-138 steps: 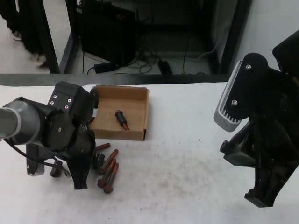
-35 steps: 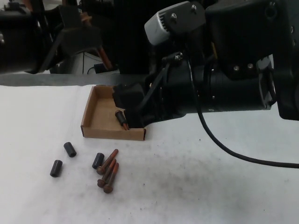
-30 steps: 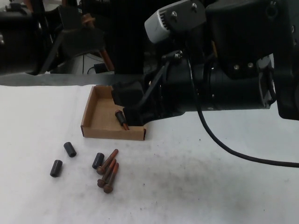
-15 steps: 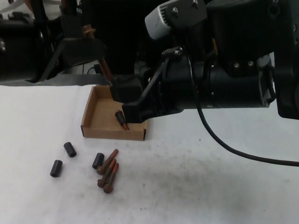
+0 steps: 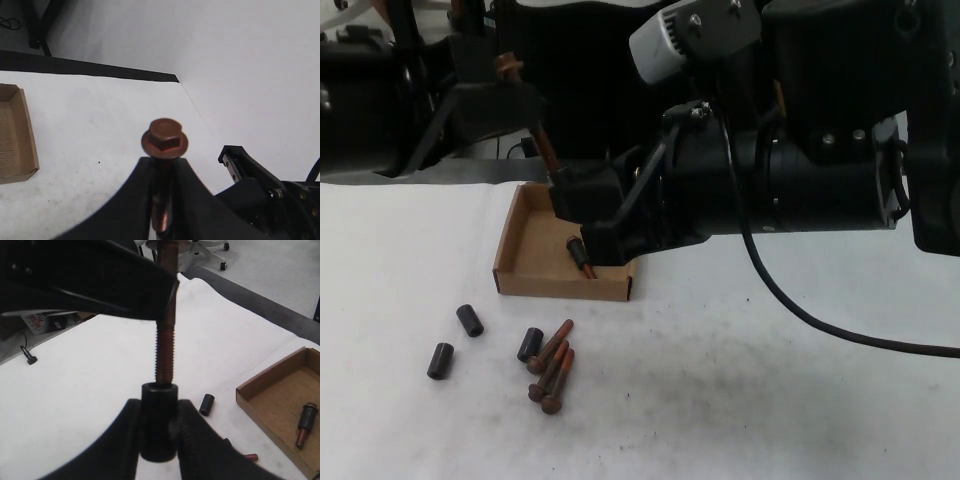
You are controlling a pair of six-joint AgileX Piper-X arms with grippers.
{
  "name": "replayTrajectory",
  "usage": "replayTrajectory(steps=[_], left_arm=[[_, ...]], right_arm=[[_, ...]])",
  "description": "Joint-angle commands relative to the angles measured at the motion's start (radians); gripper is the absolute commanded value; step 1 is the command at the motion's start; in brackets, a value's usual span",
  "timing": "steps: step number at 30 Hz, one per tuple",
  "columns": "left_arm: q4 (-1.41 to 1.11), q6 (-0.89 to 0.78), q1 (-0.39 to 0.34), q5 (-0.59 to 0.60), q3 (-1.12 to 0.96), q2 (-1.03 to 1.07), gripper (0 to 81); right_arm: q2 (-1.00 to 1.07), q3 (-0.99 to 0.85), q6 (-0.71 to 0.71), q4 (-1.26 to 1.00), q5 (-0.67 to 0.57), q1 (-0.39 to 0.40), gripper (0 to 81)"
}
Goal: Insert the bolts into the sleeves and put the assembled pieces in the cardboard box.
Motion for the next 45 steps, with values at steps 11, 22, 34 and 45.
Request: replayTrajectory(steps=[11, 22, 34, 45], left_arm=[[-0.007, 0.001, 0.002, 0.054, -0.002, -0.015, 0.8], [-0.007, 0.001, 0.002, 0.060, -0.002, -0.015, 0.8], [0.025, 0.012, 0.002, 0.060, -0.002, -0.015, 0.8], [0.136, 0.078, 0.002, 0.060, -0.002, -0.015, 0.8]], right_arm=[[-0.003, -0.003, 0.014, -0.044, -0.012, 0.000, 0.2], [-0.003, -0.003, 0.014, -0.065, 0.069, 0.000, 0.2], [-0.003, -0.003, 0.006, -0.065, 0.032, 0.000, 0.2], [-0.003, -0.003, 0.006, -0.065, 0.015, 0.000, 0.2]])
